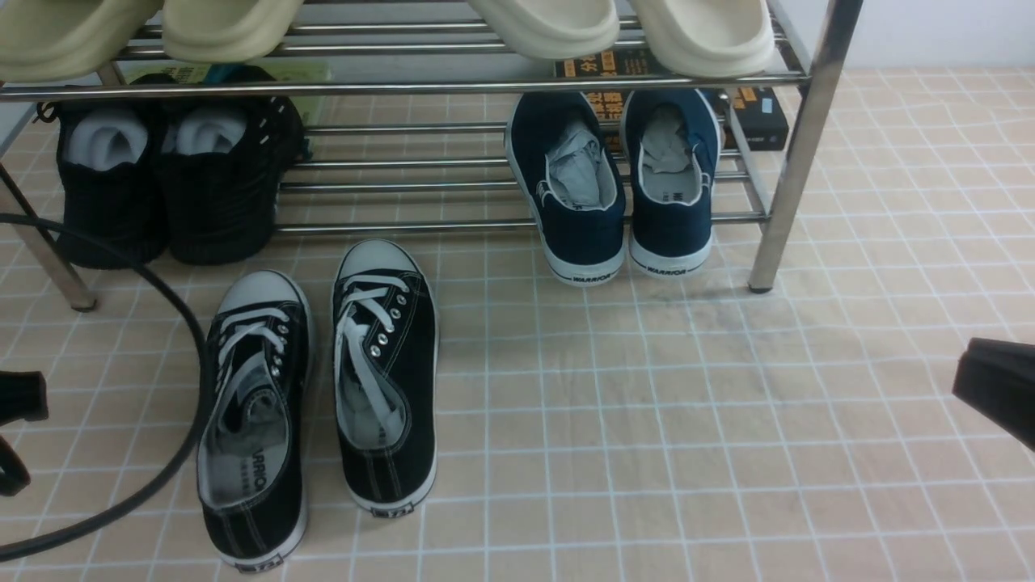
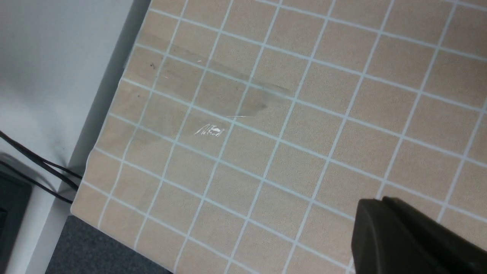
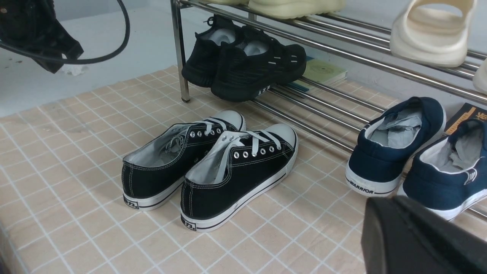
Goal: Take the shoes off the shelf from the light coffee tablecloth by hand.
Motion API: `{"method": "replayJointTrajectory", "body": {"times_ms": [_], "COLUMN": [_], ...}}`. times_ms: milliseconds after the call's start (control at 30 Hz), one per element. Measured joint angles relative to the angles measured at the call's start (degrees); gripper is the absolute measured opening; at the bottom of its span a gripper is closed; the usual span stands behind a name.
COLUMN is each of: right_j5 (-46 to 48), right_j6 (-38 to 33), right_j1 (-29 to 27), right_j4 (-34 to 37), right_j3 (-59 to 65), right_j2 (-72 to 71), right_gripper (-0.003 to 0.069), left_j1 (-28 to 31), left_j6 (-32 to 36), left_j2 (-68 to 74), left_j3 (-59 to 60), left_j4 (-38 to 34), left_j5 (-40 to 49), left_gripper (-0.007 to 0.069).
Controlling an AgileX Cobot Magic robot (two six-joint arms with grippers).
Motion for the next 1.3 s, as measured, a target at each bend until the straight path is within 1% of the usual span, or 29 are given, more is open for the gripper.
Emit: {"method": "replayJointTrajectory", "body": {"times_ms": [167, 233, 267, 333, 400, 433, 467, 500, 600, 633, 667, 700, 733, 767, 833, 900, 933, 1033, 1067, 1300], "right_j5": [0.06, 0.0, -0.15, -0.19, -0.13, -0.13, -0.13, -0.09, 0.39, 0.8, 0.86, 1.9, 1.9, 3.48, 5.29, 7.07, 8.25, 8.3, 8.3, 8.36], "right_j6": [0.0, 0.0, 0.0, 0.0, 0.0, 0.0, 0.0, 0.0, 0.0, 0.0, 0.0, 0.0, 0.0, 0.0, 0.0, 0.0, 0.0, 0.0, 0.0, 0.05], "right_j1": [-1.0, -3.4, -7.47, -12.81, -16.12, -19.98, -21.09, -26.02, -33.13, -35.34, -35.34, -38.79, -39.13, -41.48, -43.44, -44.47, -45.18, -45.58, -45.58, -45.58], "right_j4": [0.13, 0.24, 0.24, 0.24, 0.24, 0.24, 0.24, 0.24, 0.24, 0.24, 0.24, 0.24, 0.24, 0.24, 0.24, 0.24, 0.24, 0.24, 0.24, 0.26], "right_j3": [0.28, 1.12, 2.78, 5.84, 8.15, 11.02, 11.85, 15.58, 21.03, 22.78, 22.78, 25.61, 25.89, 27.96, 29.91, 31.26, 31.96, 31.96, 31.96, 31.96], "right_j2": [-2.07, -3.65, -5.36, -8.49, -10.54, -13.11, -13.49, -17.15, -21.54, -23.0, -23.26, -25.13, -25.32, -26.74, -28.05, -28.98, -29.77, -30.03, -30.03, -30.03], "right_gripper": [0.0026, 0.0027, 0.0027, 0.0029, 0.0029, 0.0032, 0.0032, 0.0036, 0.0039, 0.004, 0.004, 0.0043, 0.0043, 0.0046, 0.005, 0.0053, 0.0056, 0.0059, 0.0061, 0.0071], "left_j1": [0.0, 0.0, 0.0, 0.0, 0.0, 0.0, 0.0, 0.0, 0.0, 0.0, 0.0, 0.0, 0.0, 0.0, 0.0, 0.0, 0.0, 0.0, 0.0, 0.0], "left_j6": [-0.09, -0.67, -2.06, -4.19, -5.12, -6.29, -6.4, -7.01, -7.29, -7.29, -7.29, -7.29, -7.29, -7.23, -6.91, -5.88, -3.44, 0.42, 3.64, 17.69], "left_j2": [0.0, 0.0, 0.0, 0.0, 0.0, 0.0, 0.0, 0.0, 0.0, 0.0, 0.0, 0.0, 0.0, 0.0, 0.0, 0.0, 0.0, 0.0, -0.13, -5.52], "left_j3": [0.0, 0.0, 0.0, 0.0, 0.0, 0.0, 0.0, 0.0, 0.0, 0.0, 0.0, 0.0, 0.0, 0.0, 0.0, 0.0, 0.0, -0.16, -0.71, -2.45], "left_j4": [-0.05, -0.11, -0.11, -0.17, -0.17, -0.21, -0.21, -0.21, -0.24, -0.24, -0.24, -0.24, -0.24, -0.24, -0.32, -0.52, -1.34, -2.98, -4.96, -16.18], "left_j5": [0.0, 0.0, 0.0, 0.0, 0.0, 0.0, 0.0, 0.0, 0.0, 0.0, 0.0, 0.0, 0.0, 0.0, 0.0, -0.07, -0.41, -0.73, -0.66, 1.37], "left_gripper": [0.0017, 0.0018, 0.0017, 0.0017, 0.0017, 0.0019, 0.0019, 0.0019, 0.0019, 0.0019, 0.0019, 0.0019, 0.0019, 0.0019, 0.0019, 0.0019, 0.0019, 0.0019, 0.0019, 0.0019]}}
